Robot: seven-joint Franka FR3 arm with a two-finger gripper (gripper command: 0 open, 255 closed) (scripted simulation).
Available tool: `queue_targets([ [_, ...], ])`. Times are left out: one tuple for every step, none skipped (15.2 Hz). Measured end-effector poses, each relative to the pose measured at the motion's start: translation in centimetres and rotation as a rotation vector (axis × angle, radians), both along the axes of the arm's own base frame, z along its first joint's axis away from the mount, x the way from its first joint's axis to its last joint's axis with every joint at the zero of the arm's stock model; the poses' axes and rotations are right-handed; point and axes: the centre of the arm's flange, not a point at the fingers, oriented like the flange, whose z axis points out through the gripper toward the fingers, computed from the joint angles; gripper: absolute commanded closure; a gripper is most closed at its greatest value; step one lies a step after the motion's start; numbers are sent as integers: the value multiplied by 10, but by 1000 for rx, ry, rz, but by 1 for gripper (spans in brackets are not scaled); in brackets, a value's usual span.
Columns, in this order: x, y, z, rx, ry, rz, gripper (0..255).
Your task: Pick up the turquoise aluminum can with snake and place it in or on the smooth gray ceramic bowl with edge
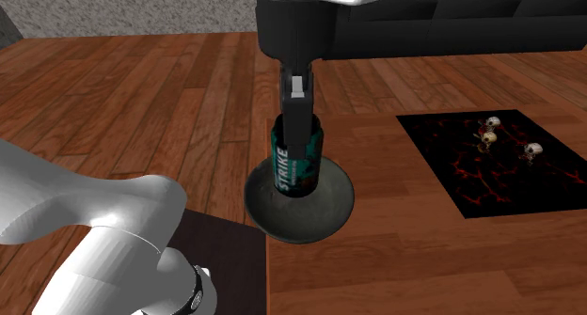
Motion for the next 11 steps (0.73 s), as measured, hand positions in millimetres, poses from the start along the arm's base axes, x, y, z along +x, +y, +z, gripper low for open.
queue_targets([
  [-1, 0, -6, 0, 0, 0, 255],
  [-1, 0, -10, 0, 0, 0, 255],
  [-1, -1, -13, 0, 0, 0, 255],
  [0, -1, -15, 0, 0, 0, 255],
  [0, -1, -15, 0, 0, 0, 255],
  [0, -1, -16, 0, 0, 0, 255],
  [0, -1, -16, 0, 0, 0, 255],
  [0, -1, -16, 0, 0, 0, 255],
  [0, -1, -16, 0, 0, 0, 255],
  [0, -1, -16, 0, 0, 0, 0],
  [0, -1, -16, 0, -1, 0, 0],
])
